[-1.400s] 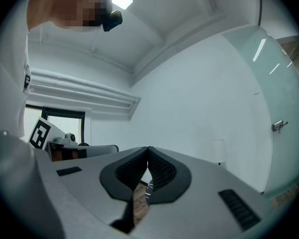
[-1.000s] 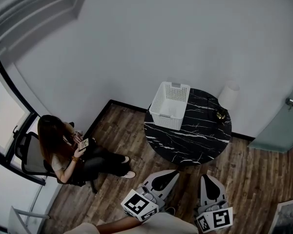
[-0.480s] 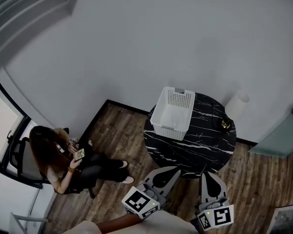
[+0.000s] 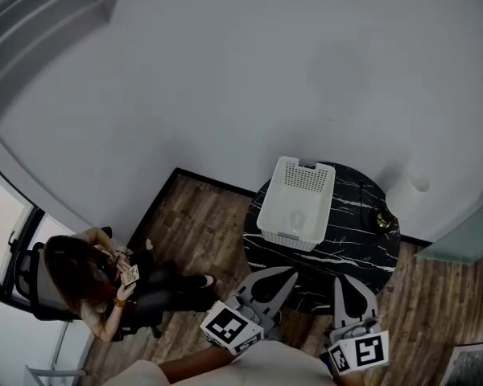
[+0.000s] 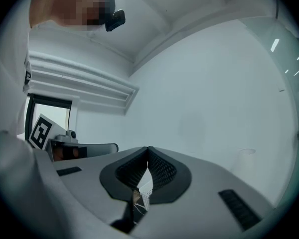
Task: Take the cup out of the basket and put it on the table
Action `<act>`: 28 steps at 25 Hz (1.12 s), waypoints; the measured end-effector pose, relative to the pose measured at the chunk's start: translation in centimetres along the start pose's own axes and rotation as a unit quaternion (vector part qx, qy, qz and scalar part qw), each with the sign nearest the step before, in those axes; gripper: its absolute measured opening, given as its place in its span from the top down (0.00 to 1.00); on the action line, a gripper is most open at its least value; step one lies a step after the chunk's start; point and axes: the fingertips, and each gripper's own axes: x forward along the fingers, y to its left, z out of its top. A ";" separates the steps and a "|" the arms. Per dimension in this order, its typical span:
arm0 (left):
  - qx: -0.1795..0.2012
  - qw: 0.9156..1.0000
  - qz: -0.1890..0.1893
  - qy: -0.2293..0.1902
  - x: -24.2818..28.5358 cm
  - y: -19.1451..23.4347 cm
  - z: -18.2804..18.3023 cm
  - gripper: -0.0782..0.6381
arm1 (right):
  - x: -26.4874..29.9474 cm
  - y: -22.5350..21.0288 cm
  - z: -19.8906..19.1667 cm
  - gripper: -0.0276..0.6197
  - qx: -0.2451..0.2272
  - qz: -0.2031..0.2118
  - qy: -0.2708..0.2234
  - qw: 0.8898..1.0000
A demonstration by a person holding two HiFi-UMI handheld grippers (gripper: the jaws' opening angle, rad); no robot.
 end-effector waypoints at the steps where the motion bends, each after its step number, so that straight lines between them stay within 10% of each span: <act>1: 0.000 1.000 -0.003 0.000 0.5 0.7 0.2 0.88 | 0.8 -0.2 0.0 0.95 0.000 -0.003 0.000 1.000; 28: -0.035 0.997 0.007 0.064 7.7 4.5 -5.9 0.88 | 6.7 -5.9 -5.4 0.95 -0.009 0.024 0.065 0.998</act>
